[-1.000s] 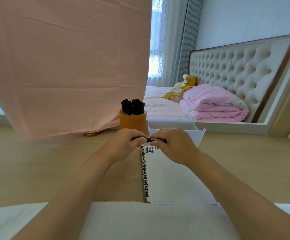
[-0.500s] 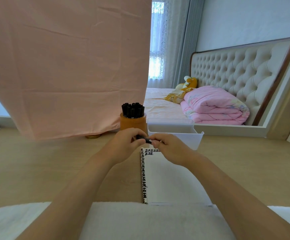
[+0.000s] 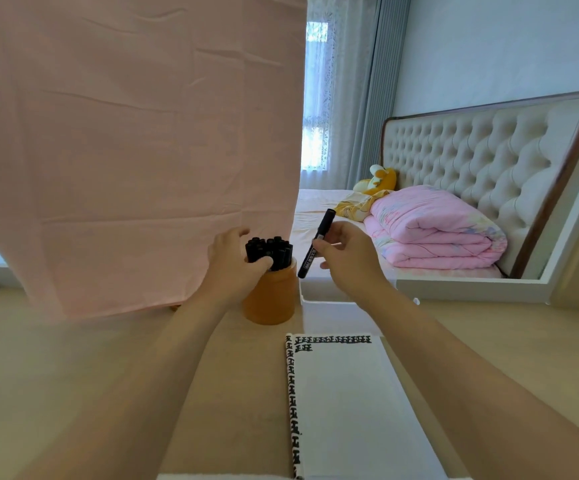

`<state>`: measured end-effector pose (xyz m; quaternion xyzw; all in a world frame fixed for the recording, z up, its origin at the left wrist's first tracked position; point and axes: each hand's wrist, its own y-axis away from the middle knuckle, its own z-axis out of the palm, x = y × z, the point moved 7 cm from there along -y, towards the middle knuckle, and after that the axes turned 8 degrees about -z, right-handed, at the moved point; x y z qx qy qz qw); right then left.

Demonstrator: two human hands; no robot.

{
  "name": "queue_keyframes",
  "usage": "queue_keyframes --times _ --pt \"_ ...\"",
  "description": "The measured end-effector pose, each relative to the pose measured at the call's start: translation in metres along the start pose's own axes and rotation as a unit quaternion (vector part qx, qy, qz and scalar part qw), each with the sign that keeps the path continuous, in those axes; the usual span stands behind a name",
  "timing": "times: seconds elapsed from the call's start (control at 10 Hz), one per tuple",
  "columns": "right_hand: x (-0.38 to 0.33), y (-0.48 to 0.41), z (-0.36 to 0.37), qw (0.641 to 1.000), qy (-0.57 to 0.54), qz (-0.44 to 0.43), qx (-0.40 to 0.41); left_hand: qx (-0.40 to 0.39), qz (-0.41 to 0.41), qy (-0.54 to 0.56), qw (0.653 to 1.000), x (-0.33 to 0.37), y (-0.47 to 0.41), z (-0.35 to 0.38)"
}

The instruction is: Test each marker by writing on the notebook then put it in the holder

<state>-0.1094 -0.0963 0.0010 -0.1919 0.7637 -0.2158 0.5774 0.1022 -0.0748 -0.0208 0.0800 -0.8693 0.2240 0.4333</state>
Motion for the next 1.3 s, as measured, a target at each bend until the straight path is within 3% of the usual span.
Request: queue_keyframes --times 0.2,0.3,0.4,0.7,0.8,0.9,1.0,1.2,1.3 --pt "0.004 -0.022 0.018 0.999 -0.014 -0.023 0.035 -0.143 -0.054 0.041 0.987 -0.018 -0.025 0.028" --pt "0.01 -0.025 0.027 0.999 -0.026 -0.018 0.009 -0.159 -0.03 0.067 0.985 -0.02 -0.031 0.034" --pt "0.013 -0.029 0.034 0.999 0.007 -0.038 -0.019 -0.126 0.009 0.097 0.987 -0.018 -0.034 0.03" --pt "0.012 -0.032 0.065 0.961 0.194 -0.146 -0.133 -0.144 0.022 0.166 0.975 -0.007 -0.046 0.031" --pt "0.024 -0.026 0.075 0.955 0.188 -0.14 -0.181 -0.158 0.009 0.189 0.969 -0.004 -0.05 0.035" --pt "0.031 -0.019 0.079 0.959 0.156 -0.104 -0.213 -0.146 0.044 0.121 0.981 0.001 -0.05 0.037" --pt "0.031 -0.02 0.079 0.971 0.114 -0.069 -0.197 -0.085 0.097 0.033 0.991 -0.002 -0.05 0.036" --pt "0.032 -0.014 0.089 0.95 0.151 -0.059 -0.268 -0.118 0.117 -0.026 0.986 0.002 -0.049 0.039" --pt "0.02 -0.014 0.075 0.957 0.145 -0.055 -0.243 -0.093 0.112 -0.034 0.989 0.012 -0.045 0.027"
